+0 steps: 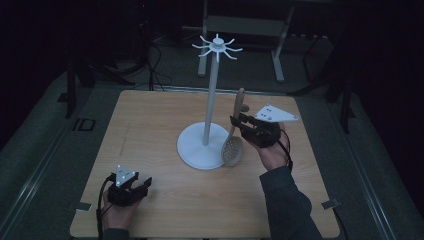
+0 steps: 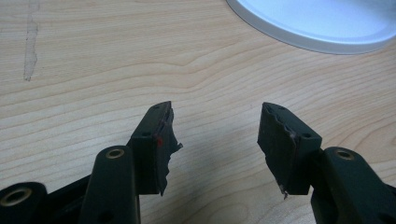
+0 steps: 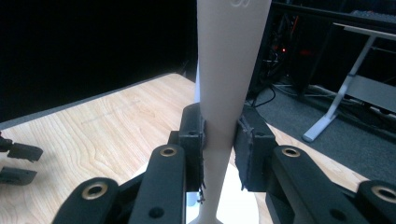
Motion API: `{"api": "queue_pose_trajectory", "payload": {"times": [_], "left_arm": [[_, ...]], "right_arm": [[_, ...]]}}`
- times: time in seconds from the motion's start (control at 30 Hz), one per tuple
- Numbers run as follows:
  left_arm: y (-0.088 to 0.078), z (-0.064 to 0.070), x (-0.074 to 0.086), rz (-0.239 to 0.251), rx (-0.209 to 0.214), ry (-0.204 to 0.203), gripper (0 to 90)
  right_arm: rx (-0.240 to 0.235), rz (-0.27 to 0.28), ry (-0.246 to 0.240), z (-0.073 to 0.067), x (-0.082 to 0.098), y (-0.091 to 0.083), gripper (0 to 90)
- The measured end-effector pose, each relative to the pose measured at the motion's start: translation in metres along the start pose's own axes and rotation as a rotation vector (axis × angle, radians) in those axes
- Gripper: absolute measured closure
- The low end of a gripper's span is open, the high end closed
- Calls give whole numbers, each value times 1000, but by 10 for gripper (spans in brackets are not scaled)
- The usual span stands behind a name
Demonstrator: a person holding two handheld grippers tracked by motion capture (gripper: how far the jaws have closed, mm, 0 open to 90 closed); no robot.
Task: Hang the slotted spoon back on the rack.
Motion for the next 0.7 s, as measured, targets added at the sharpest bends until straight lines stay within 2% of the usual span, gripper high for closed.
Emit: {"api": "queue_pose_trajectory", "payload": {"times": [0.7], "left_arm": [[-1, -1, 0, 4, 0, -6, 456]], "right_arm": [[12, 44, 11, 1, -32, -4, 742]]}}
Point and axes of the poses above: each handheld gripper's, and its own axes: y roughly forward along the jaws, x roughly out of its underside, z roughly to its right, the point moved 5 cm from there along y, roughly forward along the jaws, and after that the axes turned 8 degrees about -z, right-handed, at the moved point
